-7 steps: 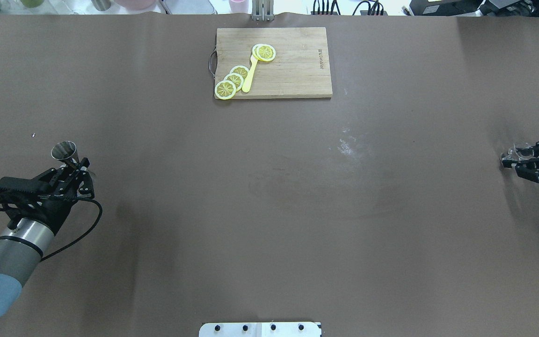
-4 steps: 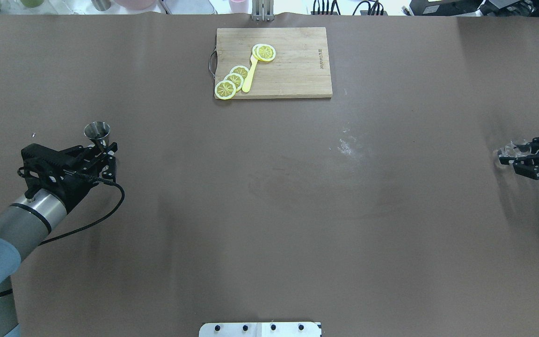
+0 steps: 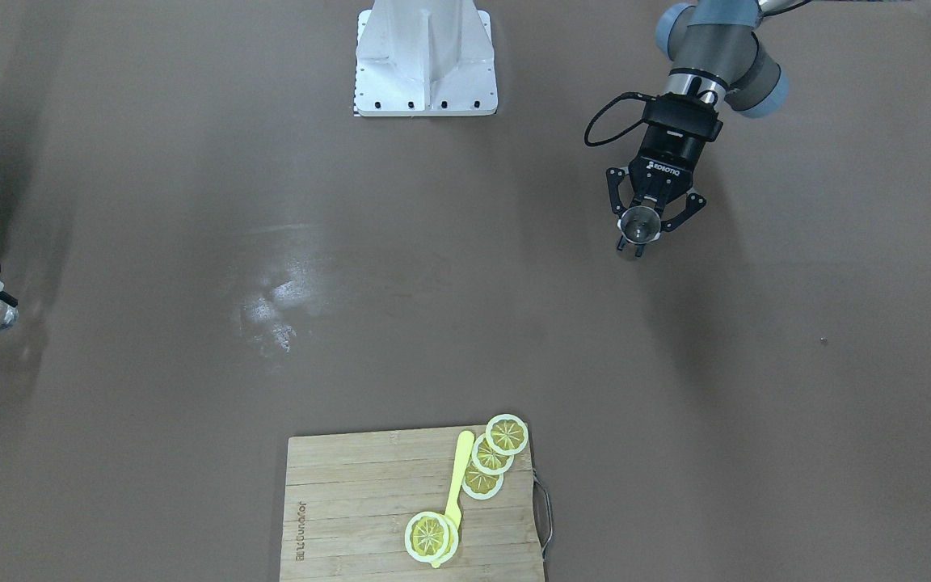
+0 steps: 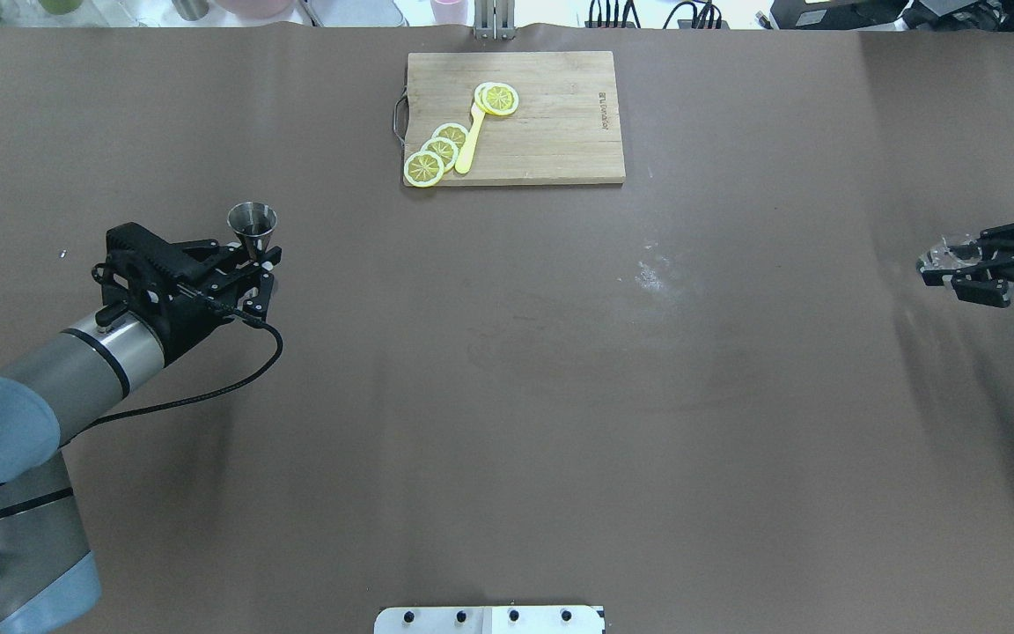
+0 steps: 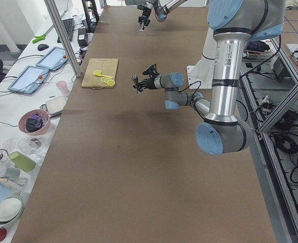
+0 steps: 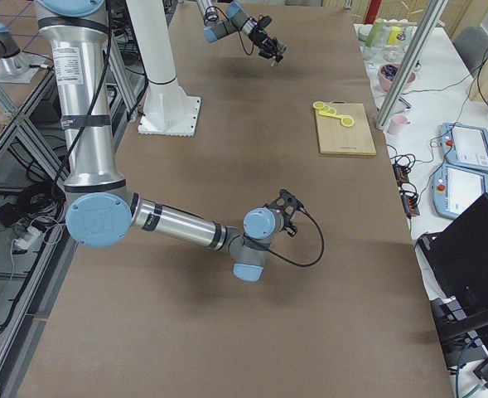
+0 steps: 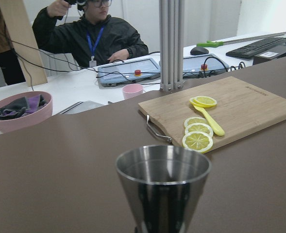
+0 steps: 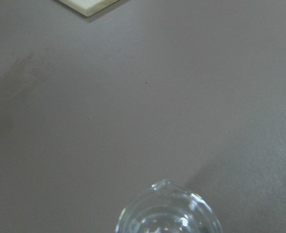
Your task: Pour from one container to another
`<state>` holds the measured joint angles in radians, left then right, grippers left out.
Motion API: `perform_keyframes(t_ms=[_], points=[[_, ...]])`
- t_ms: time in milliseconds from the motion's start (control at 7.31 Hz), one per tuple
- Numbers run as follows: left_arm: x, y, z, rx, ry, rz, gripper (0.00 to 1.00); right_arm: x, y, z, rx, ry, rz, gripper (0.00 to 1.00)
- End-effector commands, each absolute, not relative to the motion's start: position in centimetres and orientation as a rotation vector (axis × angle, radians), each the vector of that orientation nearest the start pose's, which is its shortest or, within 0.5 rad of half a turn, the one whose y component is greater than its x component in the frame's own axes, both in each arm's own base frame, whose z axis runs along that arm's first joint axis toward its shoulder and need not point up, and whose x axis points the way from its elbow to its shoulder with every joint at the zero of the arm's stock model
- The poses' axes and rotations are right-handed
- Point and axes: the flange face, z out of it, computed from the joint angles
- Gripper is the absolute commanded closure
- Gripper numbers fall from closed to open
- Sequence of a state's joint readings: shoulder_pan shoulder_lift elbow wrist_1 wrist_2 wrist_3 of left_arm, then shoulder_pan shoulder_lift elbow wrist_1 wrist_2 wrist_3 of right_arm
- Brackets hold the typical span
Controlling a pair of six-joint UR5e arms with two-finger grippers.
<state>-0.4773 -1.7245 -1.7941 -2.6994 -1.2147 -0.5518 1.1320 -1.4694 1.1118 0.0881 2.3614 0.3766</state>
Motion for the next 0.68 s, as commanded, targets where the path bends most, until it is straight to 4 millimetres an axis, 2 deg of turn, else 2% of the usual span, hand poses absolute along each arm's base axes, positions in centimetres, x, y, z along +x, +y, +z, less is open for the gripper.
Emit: perform_keyframes(t_ms=[0, 274, 547], points=[[41.4, -42.9, 31.1, 1.245, 0.945, 0.345, 1.0, -17.9, -51.3, 60.2, 0.88, -1.148, -0.622, 1.0], [43.8, -46.8, 28.5, 1.251, 0.979, 0.504, 1.0, -19.3, -53.8, 57.6, 0.907, -1.109, -0.694, 1.0], [45.9, -51.6, 26.2, 1.281, 0.954, 0.685, 1.0, -21.5, -55.0, 52.8, 0.868, -1.096, -0.73, 1.0]])
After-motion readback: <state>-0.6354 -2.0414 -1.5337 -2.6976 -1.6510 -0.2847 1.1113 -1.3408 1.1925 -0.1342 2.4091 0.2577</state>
